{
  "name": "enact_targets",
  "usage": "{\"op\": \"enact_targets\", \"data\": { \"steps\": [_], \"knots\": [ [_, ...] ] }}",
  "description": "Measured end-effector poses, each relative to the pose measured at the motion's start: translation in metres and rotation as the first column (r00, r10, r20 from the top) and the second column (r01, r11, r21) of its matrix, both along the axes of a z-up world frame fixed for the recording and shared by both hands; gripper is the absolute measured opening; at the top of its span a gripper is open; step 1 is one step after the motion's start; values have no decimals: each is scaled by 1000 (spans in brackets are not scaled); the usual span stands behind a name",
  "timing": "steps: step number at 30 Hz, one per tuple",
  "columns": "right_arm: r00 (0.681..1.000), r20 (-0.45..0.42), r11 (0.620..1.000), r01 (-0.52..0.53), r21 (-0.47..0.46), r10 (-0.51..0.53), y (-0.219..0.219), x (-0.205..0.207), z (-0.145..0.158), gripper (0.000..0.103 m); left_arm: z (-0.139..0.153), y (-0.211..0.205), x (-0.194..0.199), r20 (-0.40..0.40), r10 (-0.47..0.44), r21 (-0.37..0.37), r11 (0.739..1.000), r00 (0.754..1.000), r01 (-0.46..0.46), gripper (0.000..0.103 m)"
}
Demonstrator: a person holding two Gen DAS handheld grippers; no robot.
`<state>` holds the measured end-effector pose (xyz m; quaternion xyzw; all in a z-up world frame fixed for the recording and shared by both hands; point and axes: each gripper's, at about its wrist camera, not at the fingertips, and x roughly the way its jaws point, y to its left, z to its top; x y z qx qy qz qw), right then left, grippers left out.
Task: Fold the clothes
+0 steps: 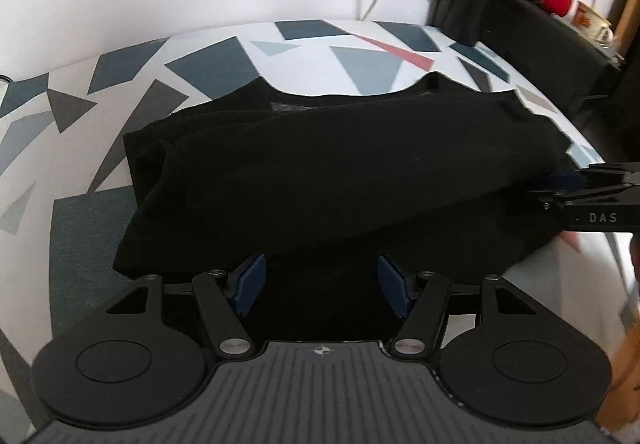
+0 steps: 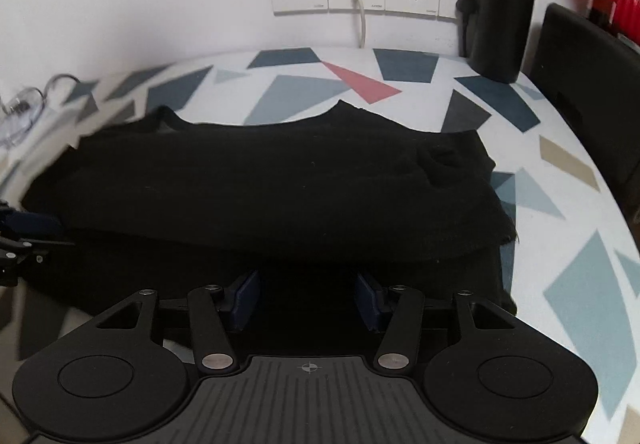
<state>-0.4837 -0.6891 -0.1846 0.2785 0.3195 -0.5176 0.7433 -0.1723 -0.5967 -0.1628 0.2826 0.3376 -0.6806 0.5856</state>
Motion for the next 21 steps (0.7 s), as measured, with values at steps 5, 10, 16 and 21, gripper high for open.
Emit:
{"op": "enact_targets", "data": {
  "steps": [5,10,16,21],
  "knots": [
    [999,24,1000,23,-1,-23,-21,-4,15,49,13,-12,10,-25,13,-15,1000,1000,-13,64],
    [995,68,996,71,-49,-67,-72,-15,32,46,32,-54,30,39,67,-130,990,997,-62,64],
    [969,154,945,227,-234,-195,-117,-26,61,53,82,-98,79,-48,271,-301,914,961,-273,64],
    [971,148,964,211,-164,-188,-108,-33,51,55,80,-69,83,-91,169,-237,954,981,-186,75]
  ]
}}
